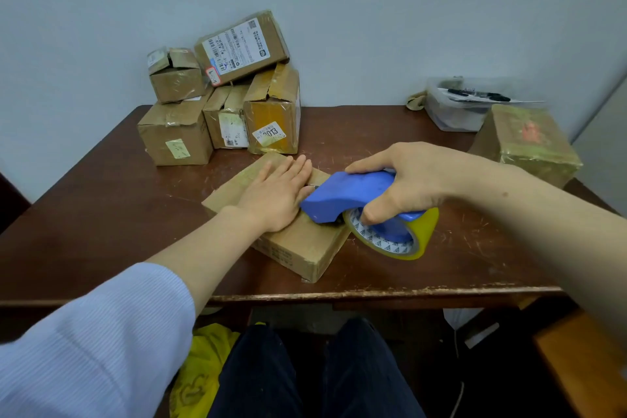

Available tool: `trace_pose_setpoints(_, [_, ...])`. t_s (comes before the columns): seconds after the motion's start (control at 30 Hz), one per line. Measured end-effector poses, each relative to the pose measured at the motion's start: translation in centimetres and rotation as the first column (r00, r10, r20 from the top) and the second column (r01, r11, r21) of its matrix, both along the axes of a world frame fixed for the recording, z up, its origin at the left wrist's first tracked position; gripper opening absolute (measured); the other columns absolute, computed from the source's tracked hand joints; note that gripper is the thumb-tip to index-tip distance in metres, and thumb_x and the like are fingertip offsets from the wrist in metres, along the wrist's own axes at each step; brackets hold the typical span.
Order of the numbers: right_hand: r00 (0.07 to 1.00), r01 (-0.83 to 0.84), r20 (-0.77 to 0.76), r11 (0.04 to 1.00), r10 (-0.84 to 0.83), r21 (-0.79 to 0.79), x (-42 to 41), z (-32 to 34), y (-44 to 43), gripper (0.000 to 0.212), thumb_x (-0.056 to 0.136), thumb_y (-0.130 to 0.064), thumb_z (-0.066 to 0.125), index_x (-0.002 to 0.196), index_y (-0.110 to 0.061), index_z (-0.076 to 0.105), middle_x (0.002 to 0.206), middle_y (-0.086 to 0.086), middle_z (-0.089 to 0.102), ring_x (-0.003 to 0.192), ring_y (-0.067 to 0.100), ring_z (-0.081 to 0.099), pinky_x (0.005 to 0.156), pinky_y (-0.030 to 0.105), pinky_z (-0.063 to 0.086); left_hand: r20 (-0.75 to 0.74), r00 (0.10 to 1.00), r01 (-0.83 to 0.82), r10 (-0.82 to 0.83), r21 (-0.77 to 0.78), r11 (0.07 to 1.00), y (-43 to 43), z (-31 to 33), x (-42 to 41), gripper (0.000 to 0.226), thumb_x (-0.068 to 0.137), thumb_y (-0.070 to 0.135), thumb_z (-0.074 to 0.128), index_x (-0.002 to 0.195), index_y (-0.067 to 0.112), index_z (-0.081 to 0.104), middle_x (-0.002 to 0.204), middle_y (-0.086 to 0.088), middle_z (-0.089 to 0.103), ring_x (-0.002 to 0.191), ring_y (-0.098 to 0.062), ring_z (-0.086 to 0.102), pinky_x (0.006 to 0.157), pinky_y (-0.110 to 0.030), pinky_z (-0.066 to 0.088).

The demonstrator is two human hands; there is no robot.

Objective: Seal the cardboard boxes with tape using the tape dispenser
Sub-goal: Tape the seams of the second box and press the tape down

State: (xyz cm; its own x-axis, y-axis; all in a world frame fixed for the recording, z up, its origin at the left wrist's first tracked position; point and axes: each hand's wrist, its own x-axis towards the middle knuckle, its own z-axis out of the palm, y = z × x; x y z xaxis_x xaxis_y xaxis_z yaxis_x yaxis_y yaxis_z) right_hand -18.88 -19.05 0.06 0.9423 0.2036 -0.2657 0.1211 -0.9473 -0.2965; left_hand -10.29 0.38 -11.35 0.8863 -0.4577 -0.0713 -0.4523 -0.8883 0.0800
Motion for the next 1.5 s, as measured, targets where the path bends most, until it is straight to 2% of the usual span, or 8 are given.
trace_pose_setpoints(0.27, [0.999,0.032,0.001,0.998,-0.032,0.046,-0.9,-0.9,-1.3,0.075,0.073,-0.044,0.072,0.14,-0.047,0.037,0.118,-0.017,0.044,0.087,0.009,0.05,0.061,0.015,0.036,-0.08,0.996,0.028,-0.023,0.053,0.998,0.1,0.2,0.3,0.057,0.1,0.047,0.01,0.151,0.028,-0.01,0.158,0.007,-0.016,0.145,-0.01,-0.013,0.118,-0.036,-0.006])
trace_pose_setpoints(0.47, [0.996,0.035,-0.087,0.998,-0.031,0.054,-2.8,-0.2,-3.9,0.069,0.069,-0.047,0.076,0.129,-0.056,0.043,0.114,-0.026,0.049,0.081,-0.007,0.052,0.067,0.016,0.041,-0.1,0.995,0.005,-0.002,0.027,1.0,0.0,-0.1,0.5,0.066,0.095,0.061,0.009,0.15,0.031,-0.01,0.158,0.009,-0.016,0.145,-0.009,-0.013,0.119,-0.039,-0.005])
trace_pose_setpoints(0.57, [0.995,0.037,-0.098,0.999,-0.035,0.02,-3.6,-0.1,-4.5,0.07,0.068,-0.047,0.075,0.13,-0.057,0.042,0.111,-0.027,0.05,0.085,-0.005,0.054,0.076,0.022,0.045,-0.108,0.994,-0.004,0.008,0.041,0.999,-0.5,0.3,-0.1,0.077,0.089,0.07,0.011,0.151,0.029,-0.009,0.158,0.009,-0.016,0.145,-0.01,-0.013,0.119,-0.038,-0.006])
trace_pose_setpoints(0.7, [0.997,0.01,-0.075,0.999,-0.014,-0.054,-3.0,-0.2,-3.7,0.07,0.071,-0.048,0.072,0.135,-0.051,0.042,0.118,-0.022,0.049,0.087,0.001,0.053,0.07,0.019,0.04,-0.028,0.999,-0.014,0.017,0.1,0.995,-2.1,1.1,-1.2,0.078,0.094,0.063,0.017,0.152,0.015,-0.003,0.16,-0.002,-0.007,0.147,-0.015,-0.006,0.118,-0.034,0.001])
trace_pose_setpoints(0.9, [0.997,0.011,-0.079,0.999,-0.014,-0.042,-2.8,-0.1,-3.5,0.071,0.071,-0.048,0.073,0.135,-0.047,0.045,0.127,-0.021,0.05,0.101,0.009,0.053,0.082,0.023,0.04,-0.153,0.987,-0.06,0.059,-0.004,0.998,-2.9,0.5,-2.2,0.077,0.096,0.059,0.016,0.151,0.011,-0.01,0.158,-0.007,-0.017,0.146,-0.018,-0.013,0.12,-0.035,-0.002])
trace_pose_setpoints(1.1, [0.996,0.068,-0.069,0.996,-0.063,0.062,-3.9,-0.7,-5.0,0.068,0.07,-0.046,0.075,0.13,-0.054,0.045,0.101,-0.035,0.047,0.082,-0.006,0.052,0.074,0.02,0.042,-0.141,0.988,-0.066,0.066,0.002,0.998,-2.9,0.1,-2.4,0.084,0.091,0.067,0.012,0.15,0.013,-0.013,0.157,-0.004,-0.021,0.145,-0.015,-0.017,0.117,-0.034,-0.006])
trace_pose_setpoints(1.37, [0.989,0.104,-0.118,0.986,-0.089,0.131,-6.6,-0.4,-7.9,0.061,0.065,-0.044,0.081,0.114,-0.064,0.05,0.089,-0.041,0.059,0.079,-0.012,0.059,0.072,0.016,0.044,-0.147,0.988,-0.039,0.039,0.006,0.999,-3.1,0.3,-2.5,0.084,0.09,0.069,0.012,0.15,0.015,-0.012,0.157,-0.004,-0.02,0.145,-0.015,-0.016,0.118,-0.034,-0.005])
trace_pose_setpoints(1.5, [0.991,0.018,-0.127,0.997,-0.028,-0.079,-5.9,0.4,-5.9,0.064,0.067,-0.051,0.075,0.124,-0.059,0.046,0.111,-0.032,0.052,0.09,-0.002,0.056,0.08,0.018,0.044,0.041,0.997,0.072,-0.072,0.004,0.997,-3.5,0.7,-3.5,0.069,0.097,0.056,0.018,0.153,0.016,0.007,0.16,-0.004,-0.004,0.147,-0.017,-0.001,0.119,-0.033,0.004])
